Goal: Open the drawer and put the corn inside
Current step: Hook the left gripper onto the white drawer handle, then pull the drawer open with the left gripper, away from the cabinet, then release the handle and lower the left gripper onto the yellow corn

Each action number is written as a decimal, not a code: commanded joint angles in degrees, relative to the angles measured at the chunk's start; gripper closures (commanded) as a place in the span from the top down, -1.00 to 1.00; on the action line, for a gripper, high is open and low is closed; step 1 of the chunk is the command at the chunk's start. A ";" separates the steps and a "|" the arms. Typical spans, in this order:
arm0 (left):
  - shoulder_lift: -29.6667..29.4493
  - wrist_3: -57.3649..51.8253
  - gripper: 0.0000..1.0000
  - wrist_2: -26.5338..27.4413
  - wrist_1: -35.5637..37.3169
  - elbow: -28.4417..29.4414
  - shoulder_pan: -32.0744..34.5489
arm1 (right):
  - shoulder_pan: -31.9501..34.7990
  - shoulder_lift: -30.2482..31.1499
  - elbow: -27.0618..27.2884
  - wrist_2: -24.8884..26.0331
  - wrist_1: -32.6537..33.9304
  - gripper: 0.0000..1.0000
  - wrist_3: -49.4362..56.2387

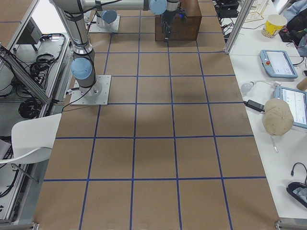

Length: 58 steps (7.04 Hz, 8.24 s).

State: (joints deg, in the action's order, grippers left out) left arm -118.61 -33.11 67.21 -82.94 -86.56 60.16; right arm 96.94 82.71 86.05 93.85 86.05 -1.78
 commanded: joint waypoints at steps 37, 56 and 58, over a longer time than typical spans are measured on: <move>-5.14 -8.55 1.00 9.43 0.77 11.59 -6.02 | 0.00 0.00 0.00 0.02 0.00 1.00 0.02; -10.93 -7.15 1.00 26.13 12.28 9.40 -11.38 | 0.00 0.00 0.00 0.02 0.00 1.00 0.02; -11.73 -5.39 1.00 25.60 12.28 9.31 -10.16 | 0.00 0.00 0.00 0.02 0.00 1.00 0.02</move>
State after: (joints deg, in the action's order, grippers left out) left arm -129.90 -39.12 92.91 -70.69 -77.16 49.23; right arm 96.94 82.71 86.05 93.87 86.04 -1.76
